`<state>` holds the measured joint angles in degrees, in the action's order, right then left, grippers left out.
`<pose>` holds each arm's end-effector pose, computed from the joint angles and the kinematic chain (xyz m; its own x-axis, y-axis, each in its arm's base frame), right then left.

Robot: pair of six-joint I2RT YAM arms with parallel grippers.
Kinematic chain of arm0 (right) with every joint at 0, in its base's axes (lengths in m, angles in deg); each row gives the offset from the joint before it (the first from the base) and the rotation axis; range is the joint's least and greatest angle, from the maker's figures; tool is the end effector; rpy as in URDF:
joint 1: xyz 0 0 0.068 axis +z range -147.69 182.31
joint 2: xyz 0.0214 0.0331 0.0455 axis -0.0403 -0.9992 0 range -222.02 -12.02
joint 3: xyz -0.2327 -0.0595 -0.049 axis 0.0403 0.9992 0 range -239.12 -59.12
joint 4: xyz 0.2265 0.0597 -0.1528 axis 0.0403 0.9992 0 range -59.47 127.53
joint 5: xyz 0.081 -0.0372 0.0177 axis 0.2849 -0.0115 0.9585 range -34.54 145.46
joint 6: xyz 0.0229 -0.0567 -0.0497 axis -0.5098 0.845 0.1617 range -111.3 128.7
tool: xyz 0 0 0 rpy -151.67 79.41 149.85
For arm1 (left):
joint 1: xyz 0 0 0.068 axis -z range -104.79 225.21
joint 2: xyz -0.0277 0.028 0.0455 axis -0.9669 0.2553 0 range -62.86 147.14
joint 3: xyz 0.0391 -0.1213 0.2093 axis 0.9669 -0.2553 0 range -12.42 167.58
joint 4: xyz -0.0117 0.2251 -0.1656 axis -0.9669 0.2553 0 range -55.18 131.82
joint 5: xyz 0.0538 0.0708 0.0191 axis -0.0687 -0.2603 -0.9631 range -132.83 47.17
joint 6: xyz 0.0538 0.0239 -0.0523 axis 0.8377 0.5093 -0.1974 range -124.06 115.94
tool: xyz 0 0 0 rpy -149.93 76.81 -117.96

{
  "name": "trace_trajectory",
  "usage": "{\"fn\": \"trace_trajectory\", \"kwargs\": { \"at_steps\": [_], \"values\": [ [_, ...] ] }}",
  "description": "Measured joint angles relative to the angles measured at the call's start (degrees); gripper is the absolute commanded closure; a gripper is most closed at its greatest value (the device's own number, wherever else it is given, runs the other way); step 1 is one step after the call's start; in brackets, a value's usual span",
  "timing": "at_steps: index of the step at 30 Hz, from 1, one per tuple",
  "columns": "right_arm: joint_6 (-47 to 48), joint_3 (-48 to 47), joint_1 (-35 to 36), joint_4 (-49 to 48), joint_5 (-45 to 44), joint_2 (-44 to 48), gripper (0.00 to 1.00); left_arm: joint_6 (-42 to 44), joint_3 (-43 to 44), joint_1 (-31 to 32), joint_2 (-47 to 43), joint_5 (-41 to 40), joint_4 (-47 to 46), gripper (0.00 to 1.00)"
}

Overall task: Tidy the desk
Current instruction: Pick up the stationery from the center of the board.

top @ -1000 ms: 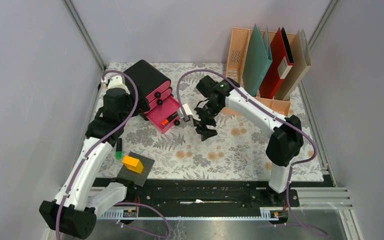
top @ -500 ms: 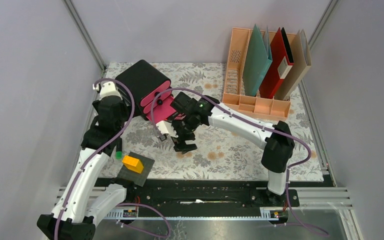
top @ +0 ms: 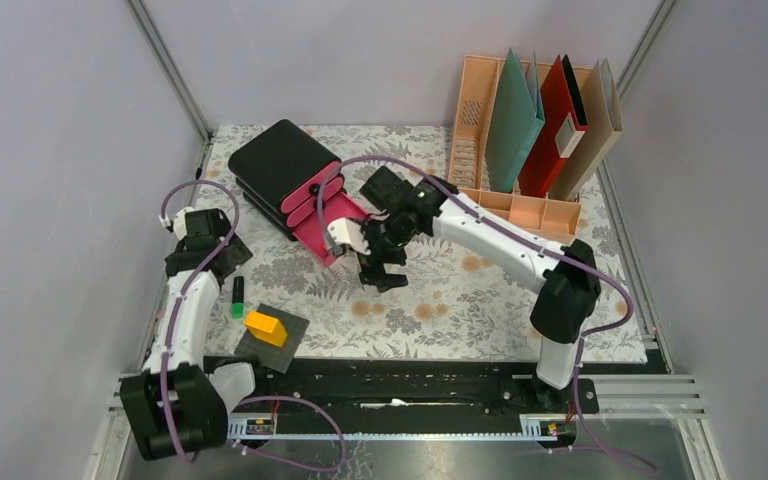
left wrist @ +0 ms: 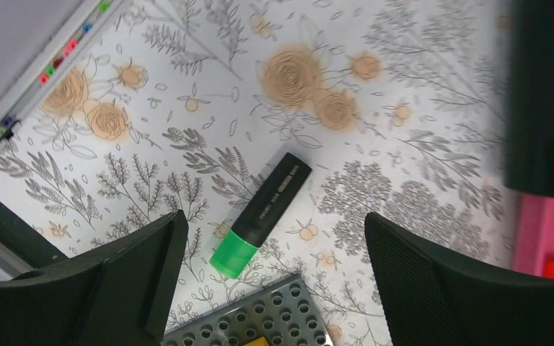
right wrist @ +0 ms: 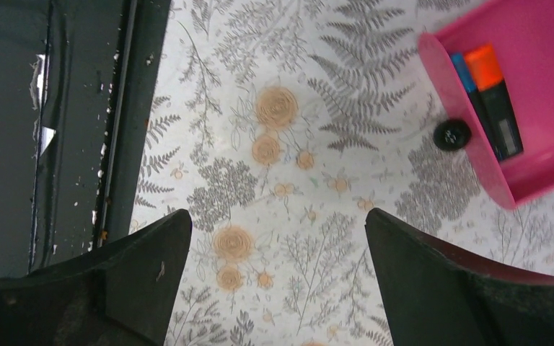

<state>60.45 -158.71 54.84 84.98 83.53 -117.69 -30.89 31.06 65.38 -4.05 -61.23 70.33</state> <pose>0.2294 0.3515 0.2553 0.3327 -0.7051 -0.6262 -0.9367 -0.3241 -0.1327 0.2489 0.0648 0.1956 -0.5201 -0.5248 -0.6739 -0.6646 0.7442 -0.0666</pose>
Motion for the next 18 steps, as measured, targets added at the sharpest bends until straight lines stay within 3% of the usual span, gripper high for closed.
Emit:
{"fn": "trace_trajectory", "kwargs": {
  "at_steps": [6, 9, 15, 18],
  "values": [
    [-0.22, -7.85, -3.17, 6.27, -0.22, -1.33, 0.04, -4.07, 0.02, -3.87, 9.14, 0.35, 0.92, 0.1],
    [-0.48, -10.88, -3.21, 7.06, 0.13, -1.9, 0.04, -4.7, 0.0, -4.59, 10.84, 0.94, 0.81, 0.18],
    [-1.46, -12.63, -3.74, 6.69, 3.21, -1.9, 0.06, -4.5, -0.02, -4.81, 16.98, 2.8, -0.22, 0.25],
    [-2.58, -9.18, -4.33, 2.91, 6.08, 0.5, 0.07, -4.07, -0.02, -4.81, 20.5, 3.91, -0.42, 0.27]
  ]
}}
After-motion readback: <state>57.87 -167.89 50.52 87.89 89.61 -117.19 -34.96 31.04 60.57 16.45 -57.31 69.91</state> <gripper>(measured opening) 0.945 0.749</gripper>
